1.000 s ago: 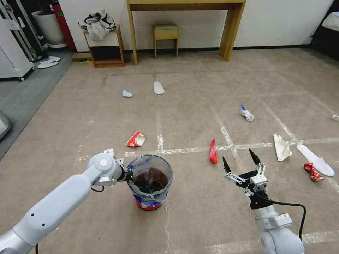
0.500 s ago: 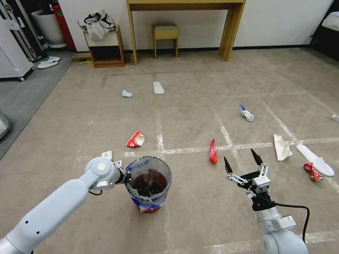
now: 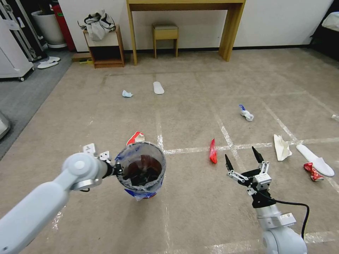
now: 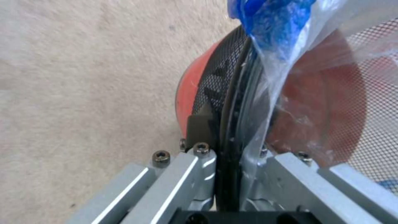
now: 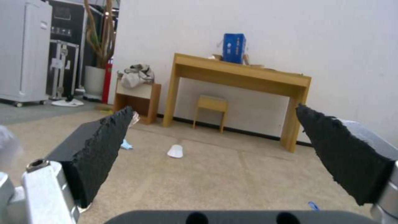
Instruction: Pick up the trash bin and place the garbage on the floor into it.
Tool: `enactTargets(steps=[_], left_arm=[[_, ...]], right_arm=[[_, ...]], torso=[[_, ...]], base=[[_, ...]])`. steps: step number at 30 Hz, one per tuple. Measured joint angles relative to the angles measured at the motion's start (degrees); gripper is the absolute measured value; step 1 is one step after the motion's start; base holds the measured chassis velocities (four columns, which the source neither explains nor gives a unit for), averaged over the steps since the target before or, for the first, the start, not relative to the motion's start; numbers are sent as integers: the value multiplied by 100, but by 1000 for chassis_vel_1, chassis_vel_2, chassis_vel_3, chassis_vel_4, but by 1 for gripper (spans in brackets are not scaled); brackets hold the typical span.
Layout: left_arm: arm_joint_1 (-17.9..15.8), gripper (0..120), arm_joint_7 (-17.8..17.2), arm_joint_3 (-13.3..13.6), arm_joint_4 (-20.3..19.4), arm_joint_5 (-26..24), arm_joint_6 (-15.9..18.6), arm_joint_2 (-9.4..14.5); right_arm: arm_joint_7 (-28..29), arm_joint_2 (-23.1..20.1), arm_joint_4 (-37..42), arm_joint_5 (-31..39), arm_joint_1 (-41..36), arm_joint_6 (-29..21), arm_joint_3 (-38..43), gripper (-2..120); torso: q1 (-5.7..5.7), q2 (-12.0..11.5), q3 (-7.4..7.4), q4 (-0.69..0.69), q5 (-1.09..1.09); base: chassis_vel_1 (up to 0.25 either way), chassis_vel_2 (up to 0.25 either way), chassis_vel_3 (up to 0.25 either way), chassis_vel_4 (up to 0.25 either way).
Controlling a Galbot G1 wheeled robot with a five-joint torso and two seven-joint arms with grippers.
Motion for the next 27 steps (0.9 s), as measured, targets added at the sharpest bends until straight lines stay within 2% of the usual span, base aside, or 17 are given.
enactTargets(steps=[2, 3, 4, 5, 7, 8, 10, 11, 13, 15, 19, 20, 24, 25, 26, 27], left_arm=[[267, 1, -139, -394, -217, -100, -89, 101], [267, 1, -139, -394, -217, -100, -89, 101], [386, 1, -233, -610, -311, -144, -160, 128], [386, 1, -233, -610, -311, -144, -160, 128], [838, 1, -296, -1276, -590, -75, -275, 180], [838, 1, -296, -1276, -590, -75, -275, 180], [1246, 1, -301, -1736, -817, 150, -319, 172], [1246, 1, -301, -1736, -817, 150, -319, 172], [1573, 1, -414, -2107, -980, 392, -377, 86], [1626, 1, -534, -2207, -1022, 437, -377, 17], [1617, 1, -662, -2222, -1033, 460, -360, -49], [1715, 1, -718, -2290, -1060, 547, -258, -94], [2016, 1, -936, -2643, -1090, 512, -261, -141], [2117, 1, -1010, -2773, -1120, 419, -270, -155], [2117, 1, -1010, -2773, -1120, 419, -270, -155], [2276, 1, -1029, -2892, -1167, 429, -270, -181]], right_arm=[[5, 25, 9, 10, -4, -12, 1, 100], [5, 25, 9, 10, -4, -12, 1, 100], [8, 44, 25, 28, -8, -15, 2, 100], [8, 44, 25, 28, -8, -15, 2, 100], [19, 108, 85, 136, -28, -13, 23, 100], [19, 108, 85, 136, -28, -13, 23, 100], [82, 168, 173, 192, -66, -22, 36, 100], [82, 168, 173, 192, -66, -22, 36, 100], [97, 201, 250, 219, -92, -28, 40, 100], [94, 230, 320, 192, -149, -20, 86, 100], [82, 291, 408, 151, -268, 29, 172, 100], [79, 351, 495, 96, -374, 55, 227, 100], [76, 437, 584, -60, -414, 66, 214, 100], [75, 479, 593, -83, -414, 71, 187, 100], [75, 479, 593, -83, -414, 71, 187, 100], [72, 514, 593, -100, -408, 74, 160, 100]], torso=[[0, 0, 0, 0, -1], [0, 0, 0, 0, -1], [0, 0, 0, 0, -1], [0, 0, 0, 0, -1], [0, 0, 0, -1, 0], [0, 0, 0, -1, 0], [0, 0, 0, 0, -1], [0, 0, 0, 0, -1], [0, 0, 0, 0, 0], [0, 0, 0, 3, 0], [0, 0, 0, 0, -2], [0, 0, 0, -7, -3], [0, 0, 0, 1, -1], [0, 0, 0, 1, 0], [0, 0, 0, 1, 0], [0, 0, 0, 0, -1]], base=[[0, 0, 0, 0], [0, 0, 0, 0], [0, 0, 0, 0], [0, 0, 0, 0], [0, 0, 0, 0], [0, 0, 0, 0], [0, 0, 0, 0], [0, 0, 0, 0], [0, 0, 0, 0], [0, 0, 0, 0], [0, 0, 0, 0], [0, 0, 0, 0], [0, 0, 0, 0], [0, 0, 0, 0], [0, 0, 0, 0], [0, 0, 0, 0]])
